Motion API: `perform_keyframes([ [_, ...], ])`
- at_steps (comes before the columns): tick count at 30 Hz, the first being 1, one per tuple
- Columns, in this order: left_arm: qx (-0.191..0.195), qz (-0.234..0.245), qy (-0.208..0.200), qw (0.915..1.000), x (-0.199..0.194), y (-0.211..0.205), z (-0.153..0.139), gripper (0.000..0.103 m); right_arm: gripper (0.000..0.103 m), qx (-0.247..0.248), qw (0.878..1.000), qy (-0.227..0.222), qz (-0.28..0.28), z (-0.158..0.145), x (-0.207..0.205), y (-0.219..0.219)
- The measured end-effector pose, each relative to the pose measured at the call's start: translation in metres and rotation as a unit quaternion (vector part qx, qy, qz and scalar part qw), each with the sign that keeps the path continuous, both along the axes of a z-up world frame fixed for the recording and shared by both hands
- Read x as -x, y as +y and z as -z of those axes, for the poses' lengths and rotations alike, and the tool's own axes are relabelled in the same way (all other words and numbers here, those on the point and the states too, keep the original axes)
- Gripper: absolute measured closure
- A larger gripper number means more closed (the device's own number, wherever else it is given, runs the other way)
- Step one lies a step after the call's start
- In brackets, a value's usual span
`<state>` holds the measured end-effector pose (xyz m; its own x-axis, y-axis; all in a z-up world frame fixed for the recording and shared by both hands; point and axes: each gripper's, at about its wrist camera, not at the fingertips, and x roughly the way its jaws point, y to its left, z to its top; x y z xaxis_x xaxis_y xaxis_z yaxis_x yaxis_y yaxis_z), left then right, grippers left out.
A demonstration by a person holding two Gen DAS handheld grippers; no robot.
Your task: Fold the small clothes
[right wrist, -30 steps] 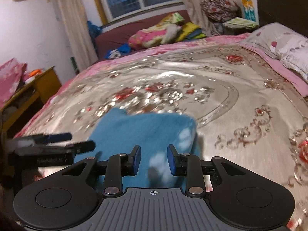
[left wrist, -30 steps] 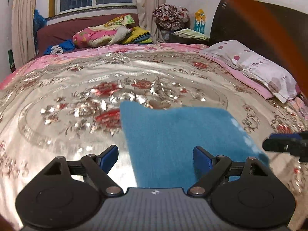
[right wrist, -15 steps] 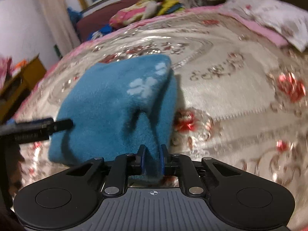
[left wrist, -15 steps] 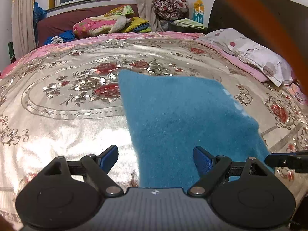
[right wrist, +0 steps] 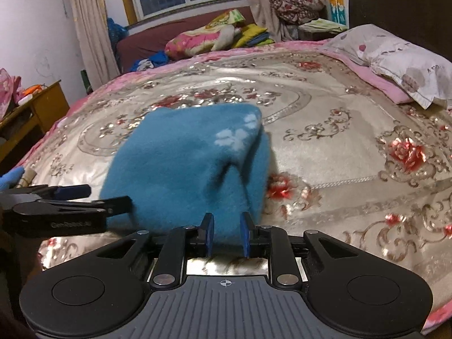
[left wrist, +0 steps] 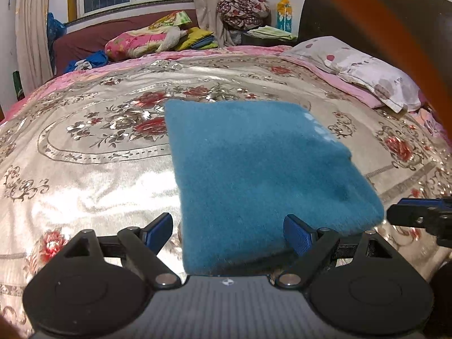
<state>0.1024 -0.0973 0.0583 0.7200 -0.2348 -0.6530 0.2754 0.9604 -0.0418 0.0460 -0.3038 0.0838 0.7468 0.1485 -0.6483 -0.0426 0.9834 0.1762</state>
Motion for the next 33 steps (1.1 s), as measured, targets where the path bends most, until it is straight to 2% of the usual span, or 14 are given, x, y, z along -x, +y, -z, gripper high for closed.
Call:
perform_keyframes([
  [9,0.004,-0.005,0.001,1.0,0.019,0.003,0.004,0.011,0.078,-0.026,1.0,0.011,0.012,0.008,0.009,0.012],
  [13,0.008,-0.004,0.002,1.0,0.025,0.004,0.004,0.01,0.067,-0.028,1.0,0.009,0.01,0.008,0.014,0.021],
  [23,0.012,-0.01,0.004,0.9999,0.037,0.01,0.008,0.007,0.066,-0.02,0.999,0.014,0.024,0.012,0.021,0.031],
  [27,0.016,-0.014,0.008,0.9997,0.041,0.012,0.01,0.006,0.061,-0.017,0.999,0.018,0.026,0.017,0.024,0.034],
  [33,0.02,-0.016,0.014,0.9996,0.045,0.012,0.012,0.004,0.059,-0.012,0.999,0.024,0.029,0.021,0.027,0.039],
])
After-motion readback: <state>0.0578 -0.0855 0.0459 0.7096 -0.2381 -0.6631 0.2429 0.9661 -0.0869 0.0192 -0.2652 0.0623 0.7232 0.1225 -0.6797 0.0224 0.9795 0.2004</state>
